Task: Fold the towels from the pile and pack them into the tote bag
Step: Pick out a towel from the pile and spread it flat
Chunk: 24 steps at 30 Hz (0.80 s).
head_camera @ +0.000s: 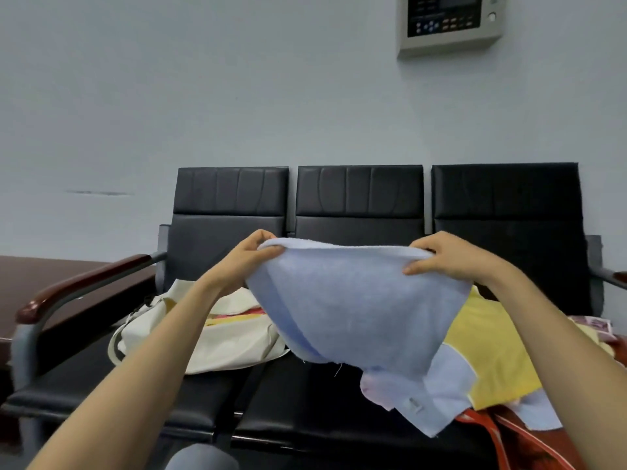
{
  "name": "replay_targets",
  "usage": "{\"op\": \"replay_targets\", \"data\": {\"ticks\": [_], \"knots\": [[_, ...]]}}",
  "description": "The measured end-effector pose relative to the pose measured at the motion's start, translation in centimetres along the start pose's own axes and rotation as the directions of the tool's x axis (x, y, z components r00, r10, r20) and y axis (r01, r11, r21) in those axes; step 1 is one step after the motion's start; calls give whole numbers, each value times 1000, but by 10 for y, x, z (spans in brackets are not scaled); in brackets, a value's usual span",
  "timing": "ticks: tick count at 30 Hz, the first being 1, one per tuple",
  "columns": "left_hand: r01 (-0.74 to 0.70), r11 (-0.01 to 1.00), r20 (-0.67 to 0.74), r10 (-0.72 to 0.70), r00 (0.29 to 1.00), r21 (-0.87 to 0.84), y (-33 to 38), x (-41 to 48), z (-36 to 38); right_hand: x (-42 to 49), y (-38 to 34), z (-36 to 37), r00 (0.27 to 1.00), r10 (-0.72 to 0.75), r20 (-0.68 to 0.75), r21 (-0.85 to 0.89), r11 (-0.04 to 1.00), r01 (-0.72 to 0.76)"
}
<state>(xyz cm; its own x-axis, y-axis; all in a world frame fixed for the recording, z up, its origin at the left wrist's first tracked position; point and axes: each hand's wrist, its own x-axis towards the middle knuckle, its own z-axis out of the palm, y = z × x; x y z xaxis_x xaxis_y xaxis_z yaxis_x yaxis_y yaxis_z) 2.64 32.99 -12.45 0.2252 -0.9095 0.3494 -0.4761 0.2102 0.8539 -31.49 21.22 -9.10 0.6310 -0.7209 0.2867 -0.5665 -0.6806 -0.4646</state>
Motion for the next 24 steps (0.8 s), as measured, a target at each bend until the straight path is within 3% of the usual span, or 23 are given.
{"op": "replay_targets", "data": {"ticks": [4, 7, 8, 10, 12, 14, 16, 17, 19, 21, 22, 24], "knots": [[57, 969, 50, -71, 996, 240, -33, 20, 0, 23, 47, 12, 977, 203, 67, -144, 971, -192], [83, 830, -26, -82, 996, 551, -71, 45, 8, 36, 79, 40, 942, 336, 0, -151, 931, -332], [105, 761, -59, -87, 994, 641, -81, 53, 14, 40, 87, 52, 929, 369, -18, -81, 926, -369], [196, 691, -131, -146, 981, 696, -99, 69, 28, 48, 99, 75, 884, 467, 15, 244, 856, -456], [275, 655, -142, -249, 958, 704, -113, 84, 42, 57, 102, 92, 805, 569, 169, 562, 615, -553], [352, 672, -86, -395, 915, 652, -116, 100, 54, 75, 108, 98, 771, 584, 254, 694, 445, -566], [435, 789, -54, -459, 887, 435, -105, 120, 60, 99, 107, 88, 797, 568, 204, 769, 410, -490], [418, 858, -88, -411, 907, 299, -94, 133, 60, 110, 101, 76, 830, 545, 115, 801, 444, -402], [241, 966, -338, -197, 920, 92, -57, 148, 53, 125, 79, 45, 866, 470, -173, 859, 502, -101], [-45, 998, -548, 17, 837, -39, -16, 145, 44, 123, 51, 17, 802, 384, -458, 803, 566, 188], [-162, 983, -580, 83, 810, -85, -1, 139, 41, 117, 38, 8, 770, 328, -547, 740, 620, 261], [-245, 959, -559, 128, 819, -140, 9, 122, 41, 105, 26, 3, 752, 245, -612, 648, 700, 300]]}}
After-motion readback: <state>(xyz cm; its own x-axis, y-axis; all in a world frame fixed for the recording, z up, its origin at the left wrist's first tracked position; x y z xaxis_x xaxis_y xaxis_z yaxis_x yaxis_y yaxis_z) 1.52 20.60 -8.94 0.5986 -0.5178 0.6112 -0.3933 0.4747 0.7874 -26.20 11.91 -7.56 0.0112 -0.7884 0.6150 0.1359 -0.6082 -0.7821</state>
